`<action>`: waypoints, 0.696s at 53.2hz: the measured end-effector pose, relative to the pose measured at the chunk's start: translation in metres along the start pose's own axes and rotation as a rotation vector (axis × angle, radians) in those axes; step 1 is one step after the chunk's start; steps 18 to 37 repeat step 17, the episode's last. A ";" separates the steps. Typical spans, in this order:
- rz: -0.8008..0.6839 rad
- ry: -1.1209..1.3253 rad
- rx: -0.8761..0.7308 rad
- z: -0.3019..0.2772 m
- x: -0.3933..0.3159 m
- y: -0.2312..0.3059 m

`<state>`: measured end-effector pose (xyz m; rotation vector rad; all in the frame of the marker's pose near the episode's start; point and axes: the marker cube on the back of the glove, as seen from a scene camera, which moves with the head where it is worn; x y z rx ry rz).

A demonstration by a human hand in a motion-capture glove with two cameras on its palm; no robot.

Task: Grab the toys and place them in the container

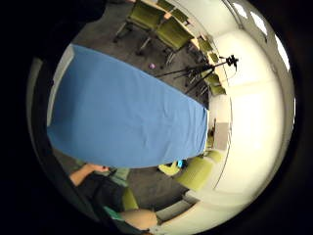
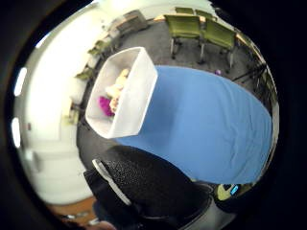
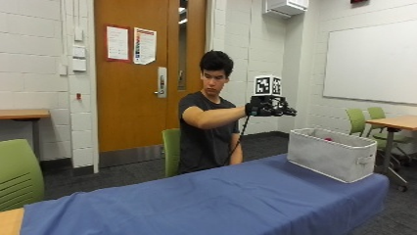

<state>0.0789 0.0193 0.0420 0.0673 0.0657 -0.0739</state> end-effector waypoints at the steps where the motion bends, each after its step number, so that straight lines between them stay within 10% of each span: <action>1: 0.008 -0.006 -0.003 0.002 0.004 0.003; 37: 0.086 -0.043 -0.029 0.023 0.044 0.022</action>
